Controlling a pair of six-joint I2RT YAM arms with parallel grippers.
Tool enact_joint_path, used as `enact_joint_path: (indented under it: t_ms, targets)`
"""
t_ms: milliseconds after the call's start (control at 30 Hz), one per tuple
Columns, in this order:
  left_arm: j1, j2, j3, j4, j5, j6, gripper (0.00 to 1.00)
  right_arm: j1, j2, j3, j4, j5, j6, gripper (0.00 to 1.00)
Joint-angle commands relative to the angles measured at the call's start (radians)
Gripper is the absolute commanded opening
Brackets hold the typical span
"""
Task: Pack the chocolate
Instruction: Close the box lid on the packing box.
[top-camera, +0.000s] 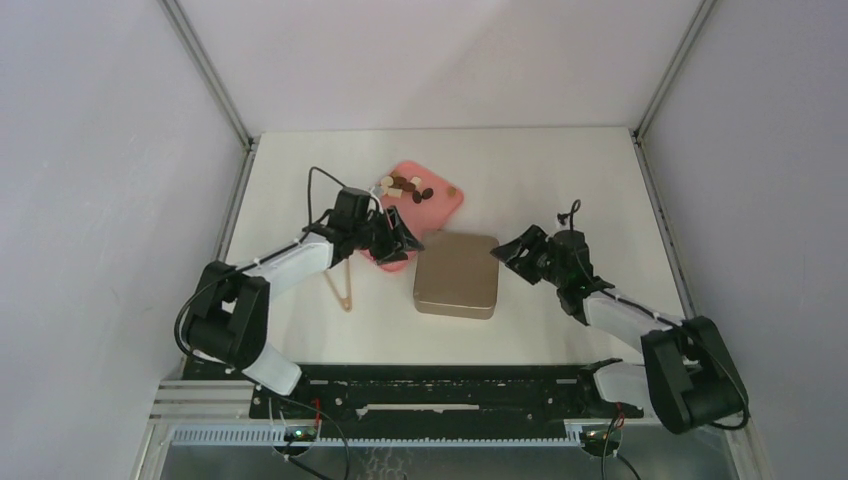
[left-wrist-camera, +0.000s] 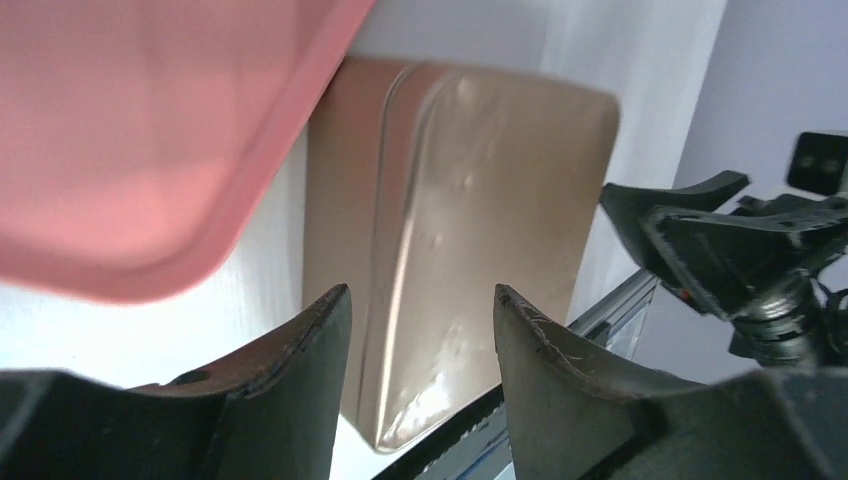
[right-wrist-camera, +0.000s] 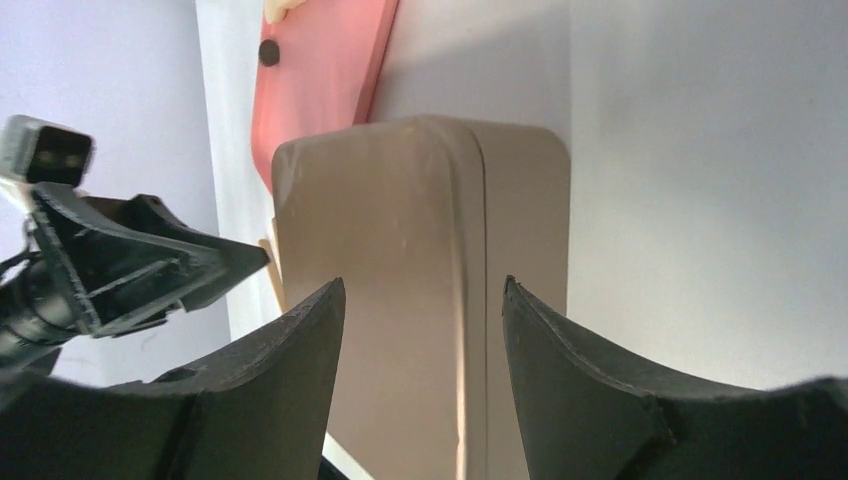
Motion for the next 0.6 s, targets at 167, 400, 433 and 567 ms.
enact_joint_path:
  t_ms: [167,400,433,567]
  targets:
    - [0.034,0.140,0.197,-0.019,-0.005,0.050,0.56,-0.043,0.207,0.134,0.116,-0.088,-0.043,0.64]
    - [0.037,0.264,0.260,-0.029,0.020,0.066,0.50,-0.050,0.327,0.159,0.157,-0.114,-0.032,0.57]
    - [0.037,0.276,0.258,-0.029,0.020,0.066,0.47,-0.050,0.341,0.159,0.161,-0.117,-0.032,0.56]
    - [0.039,0.310,0.236,-0.009,0.017,0.062,0.39,-0.051,0.394,0.165,0.159,-0.125,-0.037,0.51]
